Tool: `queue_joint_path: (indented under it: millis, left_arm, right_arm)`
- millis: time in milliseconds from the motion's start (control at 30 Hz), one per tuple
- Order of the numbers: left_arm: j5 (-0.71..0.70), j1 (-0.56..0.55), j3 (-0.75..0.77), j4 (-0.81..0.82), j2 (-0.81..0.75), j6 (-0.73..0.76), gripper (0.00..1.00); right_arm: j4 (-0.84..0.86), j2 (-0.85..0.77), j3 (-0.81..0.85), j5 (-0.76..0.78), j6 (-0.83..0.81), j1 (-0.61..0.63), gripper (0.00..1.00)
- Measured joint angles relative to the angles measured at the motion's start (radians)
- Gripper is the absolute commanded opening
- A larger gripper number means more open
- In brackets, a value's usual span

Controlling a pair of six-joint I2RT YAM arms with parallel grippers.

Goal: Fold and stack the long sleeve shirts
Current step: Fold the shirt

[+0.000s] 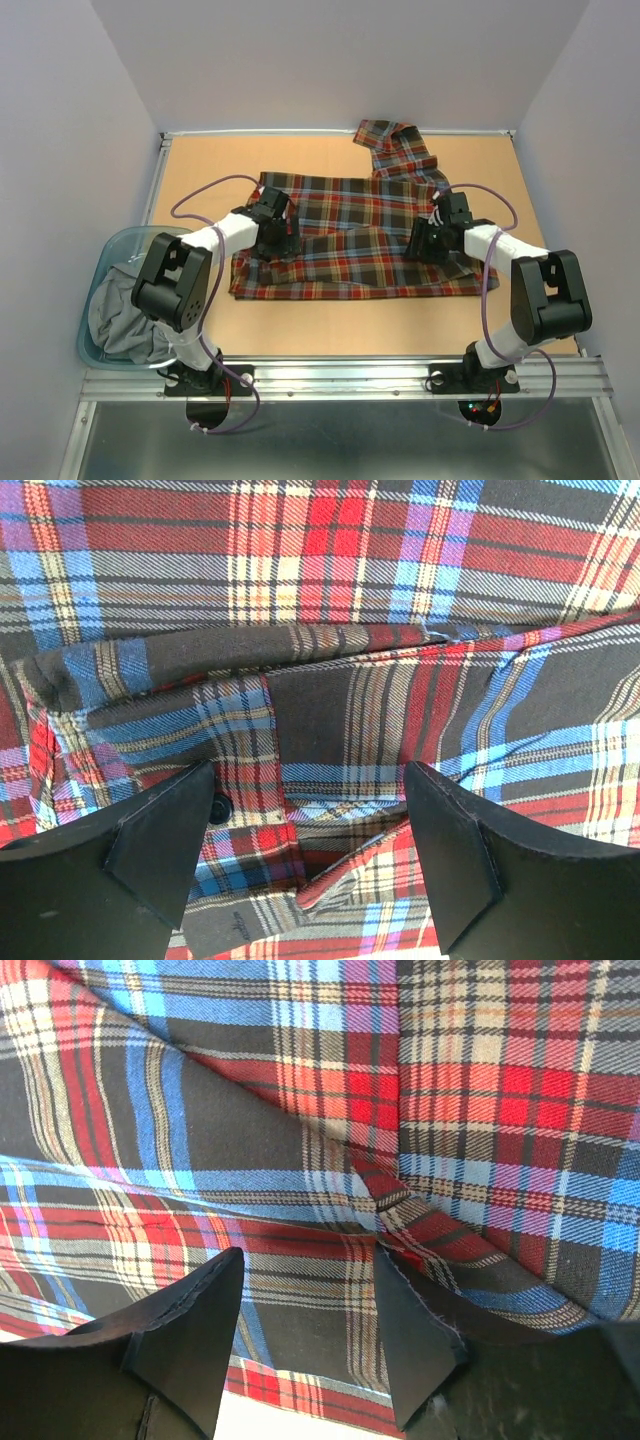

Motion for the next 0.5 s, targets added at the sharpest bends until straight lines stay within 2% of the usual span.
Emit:
queue_joint_path:
  millis: [167, 233, 267, 367, 500]
  left_arm:
    - [0.040, 0.007, -0.059, -0.039, -0.063, 0.005, 0.90]
    - [0.052, 0.008, -0.057, -0.073, -0.072, 0.008, 0.91]
    - [0.053, 0.012, -0.050, -0.100, -0.076, 0.011, 0.92]
    - [0.025, 0.049, 0.018, -0.187, -0.078, 0.015, 0.95]
    - [-0.050, 0.144, 0.210, -0.203, -0.064, 0.013, 0.95]
  right_arm:
    - [-0.048, -0.002, 0.008, 0.000, -0.001, 0.006, 0.62]
    - [-0.089, -0.002, 0.026, 0.006, -0.008, 0.006, 0.68]
    - [-0.108, -0.002, 0.037, 0.013, -0.012, 0.006, 0.75]
    - [-0.193, 0.001, 0.131, 0.049, -0.037, 0.006, 0.82]
    - [-0.243, 0.077, 0.398, 0.108, -0.086, -0.012, 0.83]
